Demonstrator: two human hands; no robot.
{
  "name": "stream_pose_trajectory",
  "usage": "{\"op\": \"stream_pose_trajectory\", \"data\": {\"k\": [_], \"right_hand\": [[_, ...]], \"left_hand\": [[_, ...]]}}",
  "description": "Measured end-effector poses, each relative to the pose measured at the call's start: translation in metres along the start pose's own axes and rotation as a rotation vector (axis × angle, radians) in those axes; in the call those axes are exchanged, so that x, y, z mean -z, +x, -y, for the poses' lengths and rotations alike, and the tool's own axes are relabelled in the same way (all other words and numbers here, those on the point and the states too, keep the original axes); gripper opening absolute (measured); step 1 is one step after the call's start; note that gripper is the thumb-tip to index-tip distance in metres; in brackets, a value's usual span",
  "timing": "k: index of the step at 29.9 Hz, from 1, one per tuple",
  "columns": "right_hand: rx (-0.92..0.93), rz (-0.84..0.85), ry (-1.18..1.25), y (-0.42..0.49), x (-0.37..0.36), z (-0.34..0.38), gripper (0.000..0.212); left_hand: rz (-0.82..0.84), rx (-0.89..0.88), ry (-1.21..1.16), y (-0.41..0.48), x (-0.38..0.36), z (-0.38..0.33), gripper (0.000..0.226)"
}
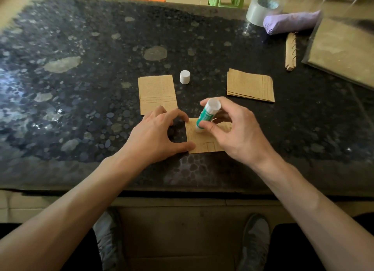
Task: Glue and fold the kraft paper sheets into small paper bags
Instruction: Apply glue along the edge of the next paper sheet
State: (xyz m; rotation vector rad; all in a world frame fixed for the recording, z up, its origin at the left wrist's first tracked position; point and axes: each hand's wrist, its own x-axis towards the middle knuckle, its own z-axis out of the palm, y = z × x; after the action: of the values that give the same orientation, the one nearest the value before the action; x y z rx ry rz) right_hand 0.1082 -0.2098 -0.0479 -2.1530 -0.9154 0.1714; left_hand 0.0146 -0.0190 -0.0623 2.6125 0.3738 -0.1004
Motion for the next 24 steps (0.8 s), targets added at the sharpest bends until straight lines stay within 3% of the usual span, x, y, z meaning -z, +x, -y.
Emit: {"op": "stream_pose_trajectory", "data": {"k": [5, 13, 24], "right_hand": [[-0.003, 0.034, -0.065, 0.006, -0.004, 0.004, 0.033], [-0.013, -0.056, -0.028, 0.007, -0.005, 0.002, 0.040], [-0.034, 0.092, 0.025, 0.005, 0.004, 0.003, 0.027]], "left_hand": [[-0.021, -0.010, -0.003, 0.000, -0.001, 0.001, 0.067], [-0.012, -0.007, 0.005, 0.000, -0.001, 0.001, 0.068], [-0.009, 0.000, -0.001, 0.000, 0.000, 0.000, 0.067]]}}
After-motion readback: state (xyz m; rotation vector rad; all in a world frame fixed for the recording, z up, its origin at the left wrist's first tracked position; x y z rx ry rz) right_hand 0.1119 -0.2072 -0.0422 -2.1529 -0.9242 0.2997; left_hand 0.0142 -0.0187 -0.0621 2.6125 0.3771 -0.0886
